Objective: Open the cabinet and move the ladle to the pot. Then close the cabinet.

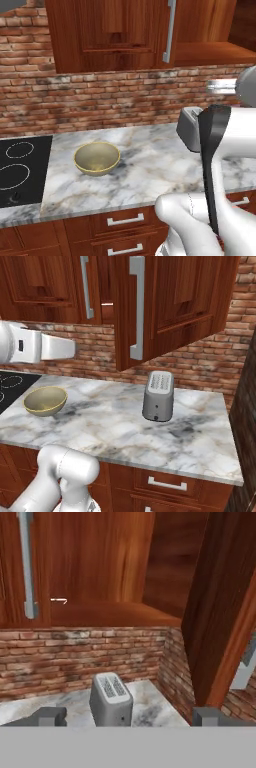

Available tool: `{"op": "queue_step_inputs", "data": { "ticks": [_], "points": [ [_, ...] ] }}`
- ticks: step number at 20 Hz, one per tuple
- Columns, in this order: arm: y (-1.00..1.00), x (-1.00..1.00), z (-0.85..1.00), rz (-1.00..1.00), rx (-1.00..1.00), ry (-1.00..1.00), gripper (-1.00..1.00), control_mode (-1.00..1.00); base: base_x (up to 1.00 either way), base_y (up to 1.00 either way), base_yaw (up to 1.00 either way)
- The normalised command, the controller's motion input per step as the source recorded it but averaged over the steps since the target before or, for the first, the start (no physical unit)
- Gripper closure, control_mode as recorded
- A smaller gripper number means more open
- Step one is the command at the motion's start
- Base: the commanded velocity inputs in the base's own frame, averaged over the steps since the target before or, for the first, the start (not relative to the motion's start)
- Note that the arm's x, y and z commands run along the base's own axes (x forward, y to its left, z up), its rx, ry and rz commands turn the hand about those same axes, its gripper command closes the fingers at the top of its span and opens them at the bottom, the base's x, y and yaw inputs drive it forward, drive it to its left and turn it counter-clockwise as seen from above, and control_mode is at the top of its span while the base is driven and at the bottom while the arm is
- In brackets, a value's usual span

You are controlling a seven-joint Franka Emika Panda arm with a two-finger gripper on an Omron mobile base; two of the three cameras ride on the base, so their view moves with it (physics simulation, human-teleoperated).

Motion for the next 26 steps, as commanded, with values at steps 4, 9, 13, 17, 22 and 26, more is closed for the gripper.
{"op": "queue_step_inputs", "data": {
  "ticks": [4,9,13,17,22,26],
  "points": [
    [0.11,0.55,0.0,-0.37,-0.09,0.0,-1.0,-1.0,0.0,0.0,0.0],
    [-0.14,0.63,0.0,-0.34,-0.03,0.01,-1.0,-1.0,0.0,0.0,0.0],
    [-0.55,0.48,0.0,-0.24,0.0,0.05,-1.0,-1.0,0.0,0.0,0.0],
    [-0.68,0.28,0.0,-0.19,0.0,0.03,-1.0,-1.0,0.0,0.0,0.0],
    [-0.65,0.1,0.0,-0.2,0.0,0.0,-1.0,-1.0,0.0,0.0,0.0],
    [-0.61,0.0,0.0,-0.21,-0.01,0.0,-1.0,-1.0,0.0,0.0,0.0]
  ]
}}
